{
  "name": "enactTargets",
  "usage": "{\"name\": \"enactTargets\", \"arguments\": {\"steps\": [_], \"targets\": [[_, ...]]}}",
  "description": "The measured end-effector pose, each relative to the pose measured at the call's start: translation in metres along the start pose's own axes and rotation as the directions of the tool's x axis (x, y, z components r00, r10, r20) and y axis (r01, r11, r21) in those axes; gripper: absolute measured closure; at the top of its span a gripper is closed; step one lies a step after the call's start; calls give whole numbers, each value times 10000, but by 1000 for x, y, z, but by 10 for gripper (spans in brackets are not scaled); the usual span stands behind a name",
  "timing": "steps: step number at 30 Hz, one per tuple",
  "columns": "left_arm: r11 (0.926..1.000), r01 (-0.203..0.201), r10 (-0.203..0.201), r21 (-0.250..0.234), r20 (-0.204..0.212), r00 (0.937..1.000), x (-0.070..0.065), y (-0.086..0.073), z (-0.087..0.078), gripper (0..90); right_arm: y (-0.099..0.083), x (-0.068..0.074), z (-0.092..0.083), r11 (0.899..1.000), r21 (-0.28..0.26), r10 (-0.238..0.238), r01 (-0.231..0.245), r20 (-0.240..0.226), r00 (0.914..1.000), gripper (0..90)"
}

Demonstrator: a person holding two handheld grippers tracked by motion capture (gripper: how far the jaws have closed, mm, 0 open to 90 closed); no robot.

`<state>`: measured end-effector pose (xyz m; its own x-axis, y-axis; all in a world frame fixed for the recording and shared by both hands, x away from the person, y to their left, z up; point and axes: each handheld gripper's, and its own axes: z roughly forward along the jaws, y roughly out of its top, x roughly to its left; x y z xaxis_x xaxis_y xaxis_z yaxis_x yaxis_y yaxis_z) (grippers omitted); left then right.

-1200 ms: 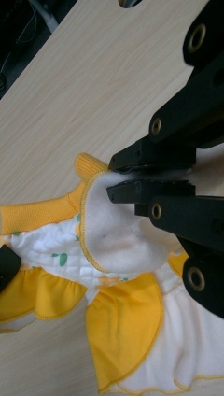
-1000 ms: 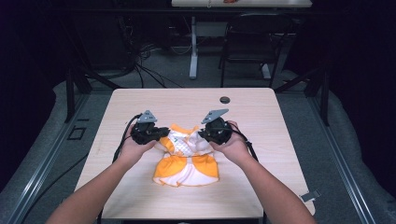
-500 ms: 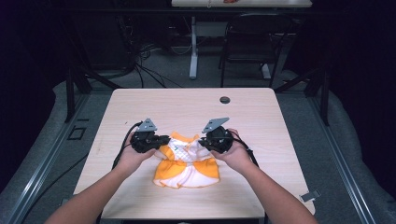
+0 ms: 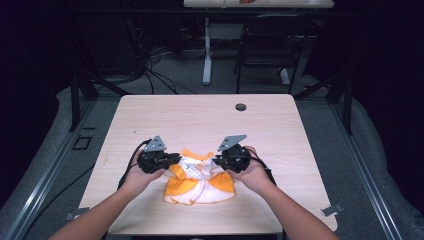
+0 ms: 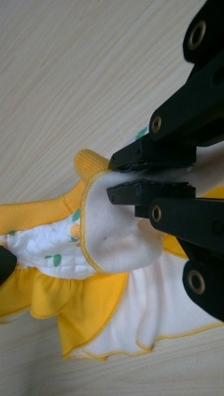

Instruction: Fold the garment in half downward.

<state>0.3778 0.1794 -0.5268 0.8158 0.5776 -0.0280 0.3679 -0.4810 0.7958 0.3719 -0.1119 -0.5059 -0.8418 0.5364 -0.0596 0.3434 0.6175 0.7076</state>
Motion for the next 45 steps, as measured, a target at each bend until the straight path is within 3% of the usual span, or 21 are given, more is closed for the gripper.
{"name": "enactTargets", "arguments": {"steps": [13, 20, 27, 34, 36, 39, 45], "targets": [[9998, -163, 160, 86, 320, 9994, -15, -14, -4, 770, -22, 14, -2, 9992, -219, 321, -330, -402, 9987, 778], [10000, -19, 19, -14, 618, 9981, -24, -23, -9, 755, -34, 24, -5, 9990, -215, 372, -388, -711, 9968, 722], [9996, 274, -261, -109, 1041, 9942, -32, -30, -23, 700, -45, 32, -18, 9981, -312, 507, -535, -851, 9951, 657], [9988, 373, -343, -303, 946, 9949, -32, -19, -37, 671, -42, 32, -36, 9932, -822, 737, -826, -1053, 9917, 624], [9981, 472, -435, -395, 903, 9950, -31, -15, -39, 675, -38, 32, -41, 9905, -1047, 775, -891, -1101, 9909, 636], [9981, 502, -475, -347, 753, 9960, -29, -11, -38, 754, -33, 30, -43, 9905, -1106, 711, -815, -945, 9930, 720], [9982, 601, -600, 25, 912, 9940, -30, -12, -22, 847, -34, 22, -26, 9946, -603, 812, -850, -625, 9947, 823]]}}
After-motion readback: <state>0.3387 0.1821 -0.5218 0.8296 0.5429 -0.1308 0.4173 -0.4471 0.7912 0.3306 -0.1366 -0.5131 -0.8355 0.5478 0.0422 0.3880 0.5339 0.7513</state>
